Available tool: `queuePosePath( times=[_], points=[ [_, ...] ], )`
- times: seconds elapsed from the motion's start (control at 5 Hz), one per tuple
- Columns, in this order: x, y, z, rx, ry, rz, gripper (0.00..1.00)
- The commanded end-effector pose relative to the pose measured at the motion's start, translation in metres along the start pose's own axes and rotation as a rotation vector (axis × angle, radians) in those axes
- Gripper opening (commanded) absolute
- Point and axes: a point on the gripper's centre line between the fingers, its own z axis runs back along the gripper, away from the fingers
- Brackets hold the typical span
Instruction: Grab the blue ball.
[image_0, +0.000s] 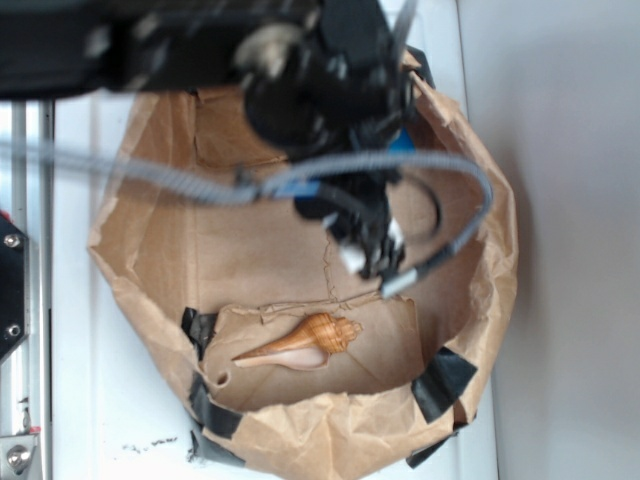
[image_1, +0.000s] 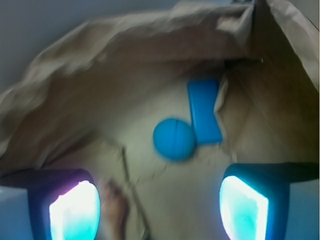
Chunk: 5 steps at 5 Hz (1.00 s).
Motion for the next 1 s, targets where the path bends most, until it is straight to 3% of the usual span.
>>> queuePosePath(
  times=[0.0, 0.2, 0.6, 0.8],
  points=[
    [0.020, 0.013, -0.034, 0.044, 0.033, 0.001, 1.00],
    [0.020, 0.002, -0.049, 0.069, 0.061, -0.015, 1.00],
    [0.026, -0.018, -0.070, 0.110, 0.055, 0.065, 1.00],
    [0.036, -0.021, -0.079, 0.077, 0.089, 0.163, 1.00]
  ],
)
